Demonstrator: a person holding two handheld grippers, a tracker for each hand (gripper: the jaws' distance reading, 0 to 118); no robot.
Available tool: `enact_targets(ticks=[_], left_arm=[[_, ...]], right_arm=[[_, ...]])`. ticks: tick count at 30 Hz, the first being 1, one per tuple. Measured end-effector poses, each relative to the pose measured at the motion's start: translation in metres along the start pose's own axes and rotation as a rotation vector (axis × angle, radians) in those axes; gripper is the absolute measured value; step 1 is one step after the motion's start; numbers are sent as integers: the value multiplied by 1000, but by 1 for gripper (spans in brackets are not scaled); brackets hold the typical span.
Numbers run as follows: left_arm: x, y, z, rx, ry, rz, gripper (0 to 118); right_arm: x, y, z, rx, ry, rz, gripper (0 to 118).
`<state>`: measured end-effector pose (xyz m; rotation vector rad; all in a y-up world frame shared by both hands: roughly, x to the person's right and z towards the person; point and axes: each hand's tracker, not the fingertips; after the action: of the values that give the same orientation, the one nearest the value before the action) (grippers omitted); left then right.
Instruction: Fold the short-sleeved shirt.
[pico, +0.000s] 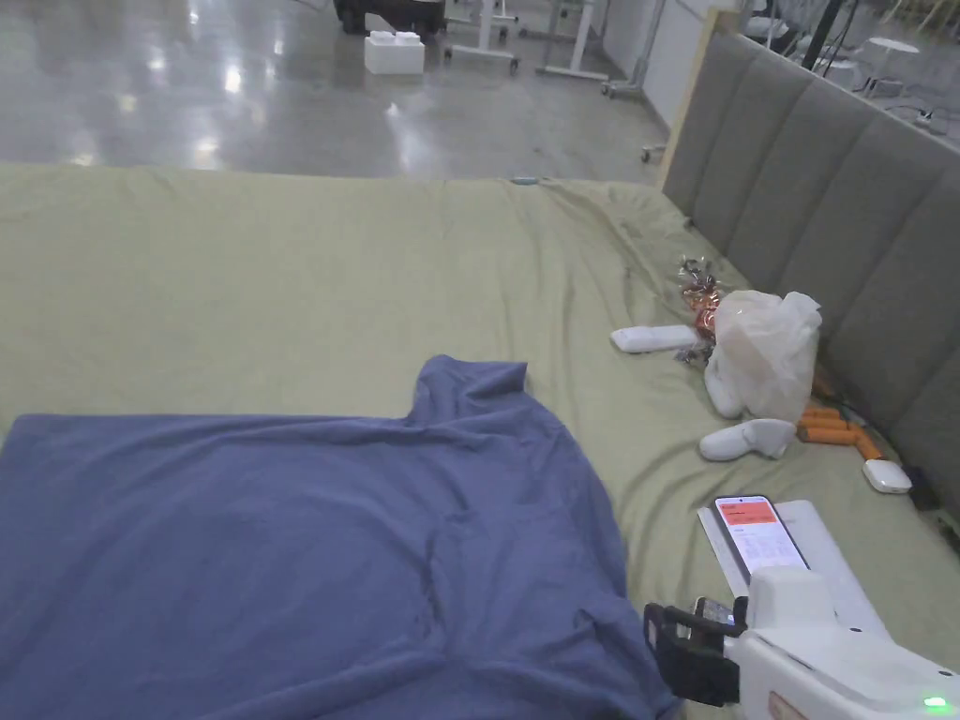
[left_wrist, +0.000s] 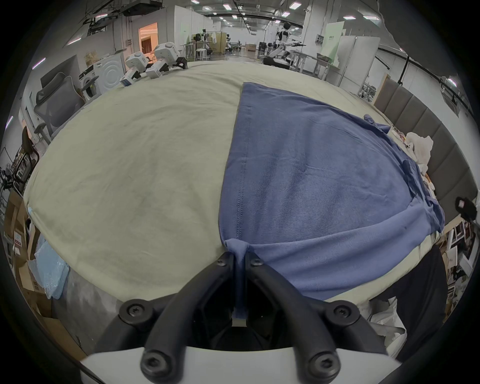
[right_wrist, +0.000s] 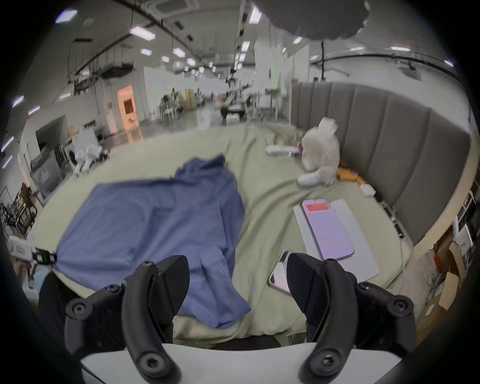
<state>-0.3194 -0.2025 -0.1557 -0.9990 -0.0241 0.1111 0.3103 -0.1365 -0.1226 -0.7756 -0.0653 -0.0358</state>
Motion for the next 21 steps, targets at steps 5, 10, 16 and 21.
enact_targets(ticks=[5,10,16,21], left_arm=[[8,0,6,0,11,-7,5],[13,1,11,-1,11,-5,6],[10,0,21,25,6,-15,5],[12,11,65,205,-39,56,4]], right_arm=[[0,-2,-59,-135,70,27,72],[0,-6,-83,-200,112,20,44],[0,-13,-66,-140,145,-22,5],[4,-8,-17,48,160,-110,5]])
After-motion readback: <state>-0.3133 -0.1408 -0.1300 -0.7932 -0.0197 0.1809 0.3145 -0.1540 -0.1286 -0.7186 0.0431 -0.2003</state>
